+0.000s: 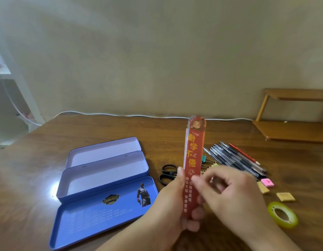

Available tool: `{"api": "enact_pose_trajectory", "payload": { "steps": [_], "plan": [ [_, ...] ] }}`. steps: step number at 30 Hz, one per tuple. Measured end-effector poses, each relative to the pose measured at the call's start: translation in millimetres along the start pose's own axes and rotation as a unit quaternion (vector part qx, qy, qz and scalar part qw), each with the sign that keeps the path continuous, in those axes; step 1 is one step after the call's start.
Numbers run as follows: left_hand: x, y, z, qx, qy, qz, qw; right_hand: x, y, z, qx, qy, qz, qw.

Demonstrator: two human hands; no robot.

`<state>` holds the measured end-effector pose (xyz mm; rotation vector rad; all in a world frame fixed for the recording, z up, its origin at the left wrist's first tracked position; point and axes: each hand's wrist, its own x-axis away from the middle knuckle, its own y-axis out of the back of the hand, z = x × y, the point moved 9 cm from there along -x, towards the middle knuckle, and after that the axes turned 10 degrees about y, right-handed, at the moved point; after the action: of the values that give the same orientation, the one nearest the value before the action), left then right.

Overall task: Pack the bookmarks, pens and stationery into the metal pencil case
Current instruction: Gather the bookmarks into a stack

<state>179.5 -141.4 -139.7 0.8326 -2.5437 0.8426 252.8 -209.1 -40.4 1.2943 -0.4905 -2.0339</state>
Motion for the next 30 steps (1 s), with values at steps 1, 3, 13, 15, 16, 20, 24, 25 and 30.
{"api": "enact_pose_trajectory", "payload": {
  "steps": [1,3,13,15,16,20,24,25,30],
  "plan": [
    [2,-1,-4,-0.042,-0.018,-0.005,0.999,-3,13,-5,-0.053,-0.003,-0.064,0.997],
    [8,-2,-15,-0.202,-0.096,-0.031,0.974,-7,35,-21,-0.174,-0.039,-0.150,0.972],
    [42,-15,-39,-0.530,-0.337,-0.159,0.762,-6,35,-41,-0.453,-0.141,-0.162,0.865],
    [46,-15,-43,-0.528,-0.352,-0.166,0.755,-6,36,-44,-0.448,-0.145,-0.168,0.866],
    [47,-14,-45,-0.529,-0.354,-0.171,0.752,-7,35,-46,-0.454,-0.147,-0.168,0.863],
    [51,-16,-49,-0.570,-0.364,-0.194,0.711,-8,33,-48,-0.494,-0.161,-0.174,0.837],
    [54,-24,-46,-0.594,-0.378,-0.172,0.689,-4,43,-45,-0.425,-0.157,-0.205,0.868],
    [54,-25,-46,-0.593,-0.377,-0.166,0.692,-2,45,-46,-0.418,-0.158,-0.221,0.867],
    [54,-23,-50,-0.567,-0.394,-0.176,0.702,-3,35,-47,-0.423,-0.142,-0.194,0.874]
  ]
}}
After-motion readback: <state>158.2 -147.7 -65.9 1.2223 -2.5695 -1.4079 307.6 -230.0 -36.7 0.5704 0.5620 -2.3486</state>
